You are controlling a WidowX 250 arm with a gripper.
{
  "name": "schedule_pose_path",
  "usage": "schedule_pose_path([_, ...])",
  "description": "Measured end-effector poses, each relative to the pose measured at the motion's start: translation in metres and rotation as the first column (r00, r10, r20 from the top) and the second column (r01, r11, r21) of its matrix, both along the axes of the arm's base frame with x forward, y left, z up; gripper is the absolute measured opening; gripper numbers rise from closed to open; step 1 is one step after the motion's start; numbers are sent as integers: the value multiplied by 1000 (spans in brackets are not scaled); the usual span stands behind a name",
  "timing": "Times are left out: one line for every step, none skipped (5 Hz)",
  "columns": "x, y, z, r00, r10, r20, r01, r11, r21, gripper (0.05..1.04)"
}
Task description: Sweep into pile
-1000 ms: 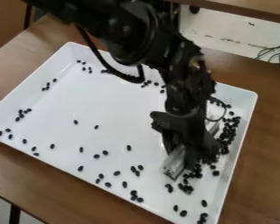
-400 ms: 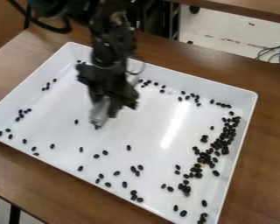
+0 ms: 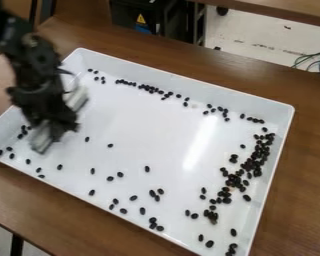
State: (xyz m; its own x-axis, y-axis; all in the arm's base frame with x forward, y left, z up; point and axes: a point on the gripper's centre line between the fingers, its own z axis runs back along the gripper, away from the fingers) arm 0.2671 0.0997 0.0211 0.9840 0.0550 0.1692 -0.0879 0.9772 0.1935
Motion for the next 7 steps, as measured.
schedule_pose_path([0,40,-9,1000,-3,20,3,1000,-5,359])
schedule_pose_path([7,68,-19,999,-31,36,33,999,-35,359])
schedule_pose_path([8,61,-24,998,-44,47,46,998,-44,359])
schedule_pose_path([0,27,-31,995,-88,43,91,994,-63,359])
schedule_pose_path([-25,-13,-33,994,-110,26,112,990,-90,359])
schedule_pose_path([-39,-56,-31,988,-150,48,155,979,-134,359])
schedule_pose_path([-36,-92,-37,980,-189,57,196,966,-166,359])
